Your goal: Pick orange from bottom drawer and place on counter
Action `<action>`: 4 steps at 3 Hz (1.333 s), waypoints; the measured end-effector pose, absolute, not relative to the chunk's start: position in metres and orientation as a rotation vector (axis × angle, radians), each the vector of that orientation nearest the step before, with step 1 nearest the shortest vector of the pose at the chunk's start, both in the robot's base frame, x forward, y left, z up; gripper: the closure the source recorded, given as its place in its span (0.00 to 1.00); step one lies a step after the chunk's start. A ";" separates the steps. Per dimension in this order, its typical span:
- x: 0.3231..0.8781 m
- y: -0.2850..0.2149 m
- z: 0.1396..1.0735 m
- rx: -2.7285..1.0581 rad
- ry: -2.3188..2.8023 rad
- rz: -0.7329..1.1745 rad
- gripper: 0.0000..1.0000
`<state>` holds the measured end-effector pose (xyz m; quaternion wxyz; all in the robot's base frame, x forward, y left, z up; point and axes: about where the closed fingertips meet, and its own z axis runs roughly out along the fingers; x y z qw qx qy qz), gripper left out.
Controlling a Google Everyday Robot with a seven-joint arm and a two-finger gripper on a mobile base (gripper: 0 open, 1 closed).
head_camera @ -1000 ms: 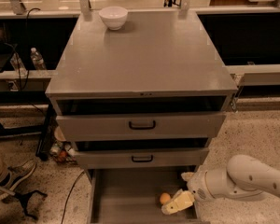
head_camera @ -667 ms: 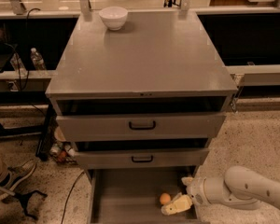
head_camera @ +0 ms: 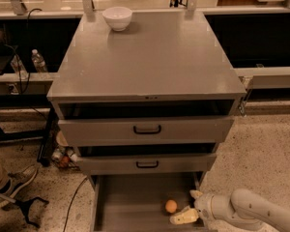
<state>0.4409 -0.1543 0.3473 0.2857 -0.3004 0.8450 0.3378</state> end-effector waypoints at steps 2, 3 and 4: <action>0.472 -0.151 0.301 -0.946 2.145 0.804 0.00; 0.494 -0.150 0.268 -1.023 2.106 0.722 0.00; 0.494 -0.151 0.266 -1.029 2.105 0.717 0.00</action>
Offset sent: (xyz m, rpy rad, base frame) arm 0.0530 0.0004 -0.0727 -0.0832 -0.2352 0.1143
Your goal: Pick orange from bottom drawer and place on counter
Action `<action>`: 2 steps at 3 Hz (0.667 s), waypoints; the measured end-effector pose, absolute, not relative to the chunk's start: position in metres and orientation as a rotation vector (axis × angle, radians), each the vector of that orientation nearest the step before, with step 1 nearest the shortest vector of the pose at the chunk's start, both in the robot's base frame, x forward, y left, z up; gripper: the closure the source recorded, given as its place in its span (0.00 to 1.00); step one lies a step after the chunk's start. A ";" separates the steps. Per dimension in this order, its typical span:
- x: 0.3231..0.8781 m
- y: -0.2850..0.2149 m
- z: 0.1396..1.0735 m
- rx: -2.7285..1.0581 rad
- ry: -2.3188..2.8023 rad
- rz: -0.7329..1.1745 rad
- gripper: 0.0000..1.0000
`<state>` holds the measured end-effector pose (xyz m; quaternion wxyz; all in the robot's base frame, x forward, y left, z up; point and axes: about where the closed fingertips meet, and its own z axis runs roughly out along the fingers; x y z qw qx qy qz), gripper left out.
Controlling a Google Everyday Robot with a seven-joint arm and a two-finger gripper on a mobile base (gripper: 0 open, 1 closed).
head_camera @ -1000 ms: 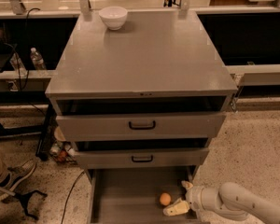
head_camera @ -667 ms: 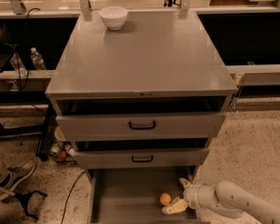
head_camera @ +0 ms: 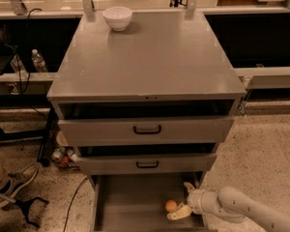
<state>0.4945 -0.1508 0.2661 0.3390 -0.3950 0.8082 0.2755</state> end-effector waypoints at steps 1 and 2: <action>0.496 -0.155 0.259 -1.057 2.097 0.692 0.00; 0.499 -0.170 0.241 -1.096 2.107 0.651 0.00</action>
Offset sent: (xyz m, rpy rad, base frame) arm 0.0125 -0.0491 -0.0481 -0.1307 -0.0413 0.0350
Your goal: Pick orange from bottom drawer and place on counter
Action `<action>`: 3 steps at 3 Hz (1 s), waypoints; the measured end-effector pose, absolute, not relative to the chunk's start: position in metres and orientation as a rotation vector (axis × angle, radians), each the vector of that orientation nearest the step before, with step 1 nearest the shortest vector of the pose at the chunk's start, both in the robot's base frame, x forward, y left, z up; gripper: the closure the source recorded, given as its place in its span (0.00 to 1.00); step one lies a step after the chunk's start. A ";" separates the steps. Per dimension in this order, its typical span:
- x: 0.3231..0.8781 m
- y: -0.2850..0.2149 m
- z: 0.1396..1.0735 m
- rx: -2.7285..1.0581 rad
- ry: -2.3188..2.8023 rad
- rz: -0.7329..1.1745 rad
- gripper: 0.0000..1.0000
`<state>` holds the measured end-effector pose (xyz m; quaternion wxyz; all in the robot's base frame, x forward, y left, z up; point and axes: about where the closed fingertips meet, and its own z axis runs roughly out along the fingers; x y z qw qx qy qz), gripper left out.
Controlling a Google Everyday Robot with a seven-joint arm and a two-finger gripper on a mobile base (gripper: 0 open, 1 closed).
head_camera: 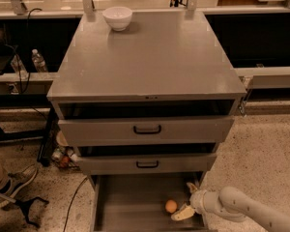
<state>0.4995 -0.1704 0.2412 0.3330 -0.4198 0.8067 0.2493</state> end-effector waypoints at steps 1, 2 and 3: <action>0.502 -0.186 0.215 -1.149 2.142 0.588 0.00; 0.500 -0.195 0.200 -1.176 2.157 0.566 0.00; 0.491 -0.187 0.184 -1.240 2.155 0.590 0.00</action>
Offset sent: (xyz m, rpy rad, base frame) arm -0.0003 -0.0394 -0.0547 -0.1382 0.0110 0.0283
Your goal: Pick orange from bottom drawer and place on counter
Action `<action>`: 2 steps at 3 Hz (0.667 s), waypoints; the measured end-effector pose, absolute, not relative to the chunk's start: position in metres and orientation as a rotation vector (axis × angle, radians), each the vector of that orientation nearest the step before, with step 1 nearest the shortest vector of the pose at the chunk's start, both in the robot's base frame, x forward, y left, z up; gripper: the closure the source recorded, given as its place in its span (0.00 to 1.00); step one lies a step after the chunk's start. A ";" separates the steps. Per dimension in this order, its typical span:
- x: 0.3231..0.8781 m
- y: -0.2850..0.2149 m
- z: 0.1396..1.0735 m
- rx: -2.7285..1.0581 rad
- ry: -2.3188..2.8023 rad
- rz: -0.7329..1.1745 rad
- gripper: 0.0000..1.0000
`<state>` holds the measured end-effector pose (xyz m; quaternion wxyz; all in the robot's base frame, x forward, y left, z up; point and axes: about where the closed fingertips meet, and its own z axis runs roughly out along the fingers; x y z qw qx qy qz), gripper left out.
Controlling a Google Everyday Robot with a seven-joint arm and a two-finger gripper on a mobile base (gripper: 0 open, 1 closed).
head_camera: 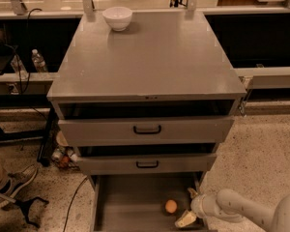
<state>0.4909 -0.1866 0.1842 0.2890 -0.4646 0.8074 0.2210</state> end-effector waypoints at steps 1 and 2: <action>0.489 -0.173 0.169 -1.282 2.144 0.613 0.00; 0.498 -0.167 0.161 -1.279 2.131 0.616 0.00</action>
Offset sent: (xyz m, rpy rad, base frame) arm 0.0195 0.0202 -0.0292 0.0136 -0.0140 0.0341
